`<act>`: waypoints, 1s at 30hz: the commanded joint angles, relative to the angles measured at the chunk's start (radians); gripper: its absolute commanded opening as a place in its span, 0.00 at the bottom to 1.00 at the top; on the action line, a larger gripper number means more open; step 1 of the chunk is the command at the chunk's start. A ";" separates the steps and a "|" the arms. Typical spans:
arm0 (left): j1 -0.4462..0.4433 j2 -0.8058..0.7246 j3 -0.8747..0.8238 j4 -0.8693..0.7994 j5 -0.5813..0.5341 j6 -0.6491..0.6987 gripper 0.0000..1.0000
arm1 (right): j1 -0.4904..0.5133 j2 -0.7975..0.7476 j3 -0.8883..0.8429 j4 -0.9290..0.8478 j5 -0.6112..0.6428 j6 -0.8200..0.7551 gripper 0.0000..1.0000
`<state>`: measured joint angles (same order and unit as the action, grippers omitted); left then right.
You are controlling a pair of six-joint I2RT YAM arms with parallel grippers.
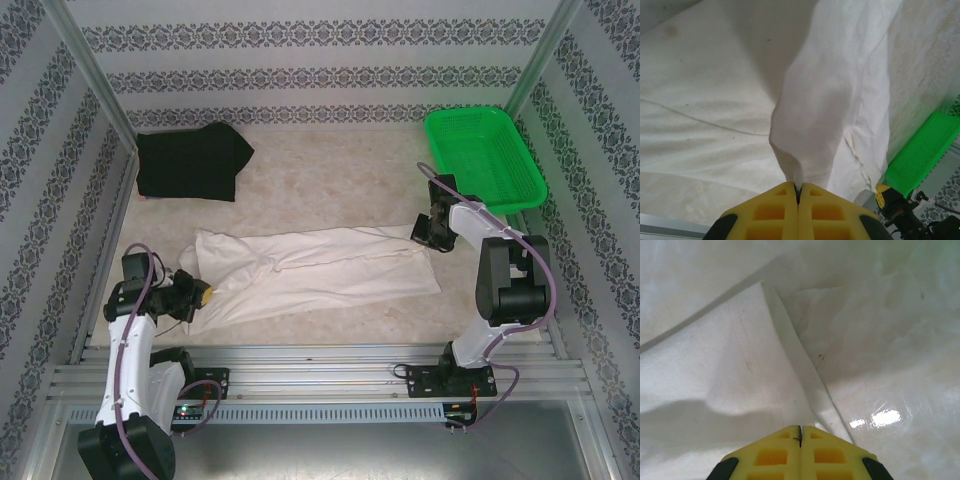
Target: Fold and stack the t-shirts
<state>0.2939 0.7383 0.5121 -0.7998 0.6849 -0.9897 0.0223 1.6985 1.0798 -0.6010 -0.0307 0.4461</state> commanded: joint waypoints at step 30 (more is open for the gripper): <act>-0.106 0.194 0.272 -0.051 -0.180 0.217 0.73 | 0.058 -0.087 0.001 -0.031 -0.031 -0.011 0.68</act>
<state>0.2359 0.8845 0.7166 -0.8162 0.5285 -0.8997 0.0597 1.6688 1.0767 -0.6033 -0.0448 0.4572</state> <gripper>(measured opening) 0.722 0.653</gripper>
